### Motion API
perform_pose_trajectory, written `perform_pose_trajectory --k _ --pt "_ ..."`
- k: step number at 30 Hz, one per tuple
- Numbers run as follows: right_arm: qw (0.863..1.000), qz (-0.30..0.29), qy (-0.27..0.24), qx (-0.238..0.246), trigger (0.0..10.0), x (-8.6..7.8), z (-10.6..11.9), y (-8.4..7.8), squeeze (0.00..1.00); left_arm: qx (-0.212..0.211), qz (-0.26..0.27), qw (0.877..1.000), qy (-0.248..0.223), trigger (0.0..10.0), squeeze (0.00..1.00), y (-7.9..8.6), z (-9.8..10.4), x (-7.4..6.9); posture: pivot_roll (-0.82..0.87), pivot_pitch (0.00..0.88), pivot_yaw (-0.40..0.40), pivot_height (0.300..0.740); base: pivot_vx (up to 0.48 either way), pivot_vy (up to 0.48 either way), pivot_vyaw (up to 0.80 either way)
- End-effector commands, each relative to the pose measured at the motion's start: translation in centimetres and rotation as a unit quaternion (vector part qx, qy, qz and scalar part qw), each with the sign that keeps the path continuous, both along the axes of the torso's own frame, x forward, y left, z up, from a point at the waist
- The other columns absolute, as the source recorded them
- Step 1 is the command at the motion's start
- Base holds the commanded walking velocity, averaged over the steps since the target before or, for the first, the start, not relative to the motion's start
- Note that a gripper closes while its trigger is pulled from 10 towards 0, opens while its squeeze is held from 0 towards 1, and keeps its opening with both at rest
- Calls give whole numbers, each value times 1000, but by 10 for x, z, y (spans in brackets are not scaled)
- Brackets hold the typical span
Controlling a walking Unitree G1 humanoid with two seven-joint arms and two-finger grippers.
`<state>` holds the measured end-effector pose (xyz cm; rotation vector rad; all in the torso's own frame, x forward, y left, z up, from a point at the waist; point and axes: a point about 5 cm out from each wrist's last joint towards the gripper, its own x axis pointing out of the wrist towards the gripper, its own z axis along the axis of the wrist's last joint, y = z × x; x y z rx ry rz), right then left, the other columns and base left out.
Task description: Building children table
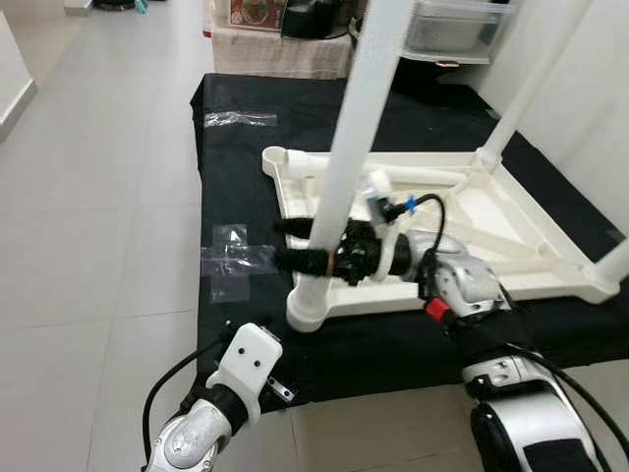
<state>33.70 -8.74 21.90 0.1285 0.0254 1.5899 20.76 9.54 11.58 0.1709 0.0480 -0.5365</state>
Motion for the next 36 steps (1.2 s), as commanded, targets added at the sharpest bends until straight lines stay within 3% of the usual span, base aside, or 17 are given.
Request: perform_pose_trajectory --k 1,12,14,15,16,17,18,20,21,22,23,27,29,30,31,35,36 --pt "1000 23 -7 -5 0 -1 2 7 0 -4 -2 1000 8 10000 0 -2 -3 -2 134 83 -156 740 0 0 0" --pt "993 -105 13 52 0 12 0 8 0 -4 -1 1000 8 10000 0 -1 -3 -1 126 88 -151 740 0 0 0" --pt "983 -172 24 63 0 17 -6 10 0 -4 -3 1000 9 10000 0 -1 -3 -1 126 91 -148 740 0 0 0" --pt "964 -256 23 60 0 26 -9 10 0 -4 -3 1000 9 10000 0 -1 -3 -1 131 92 -149 740 0 0 0" --pt "964 -256 23 60 0 26 -9 10 0 -4 -3 1000 9 10000 0 -1 -3 -1 131 92 -149 740 0 0 0" --pt "915 -401 30 44 0 39 -15 5 0 -4 -3 1000 8 10000 0 0 -3 -1 125 92 -147 740 0 0 0" --pt "915 -401 30 44 0 39 -15 5 0 -4 -3 1000 8 10000 0 0 -3 -1 125 92 -147 740 0 0 0" --pt "748 -661 50 -16 0 49 -35 -28 0 -3 -4 1000 9 10000 0 0 -3 -1 114 94 -137 740 0 0 0" --pt "748 -661 50 -16 0 49 -35 -28 0 -3 -4 1000 9 10000 0 0 -3 -1 114 94 -137 740 0 0 0" --pt "693 -719 53 -27 0 45 -40 -39 0 -3 -5 1000 9 10000 0 0 -3 -1 121 94 -142 740 0 0 0" --pt "660 -749 56 -27 0 40 -41 -42 0 -2 -6 1000 9 10000 0 0 -3 -1 128 96 -142 740 0 0 0" --pt "642 -764 63 -17 0 34 -38 -35 0 -1 -5 1000 9 10000 0 0 -3 -1 129 93 -142 740 0 0 0" --pt "646 -761 63 -8 0 32 -33 -27 0 -1 -5 1000 9 10000 0 0 -3 -1 129 96 -144 740 0 0 0" --pt "663 -746 64 10 0 32 -28 -17 0 0 -4 1000 9 10000 0 1 -3 -1 127 96 -145 740 0 0 0" --pt "689 -722 55 35 10000 31 -19 -3 0 0 -4 1000 9 10000 0 1 -3 -1 127 96 -145 740 0 0 0" --pt "706 -704 51 56 10000 31 -14 6 0 0 -4 1000 9 10000 0 1 -2 -1 125 94 -144 740 0 0 0" --pt "718 -692 47 67 10000 31 -12 9 1000 0 -4 1000 9 10000 0 1 -3 -1 127 93 -145 740 0 0 0"
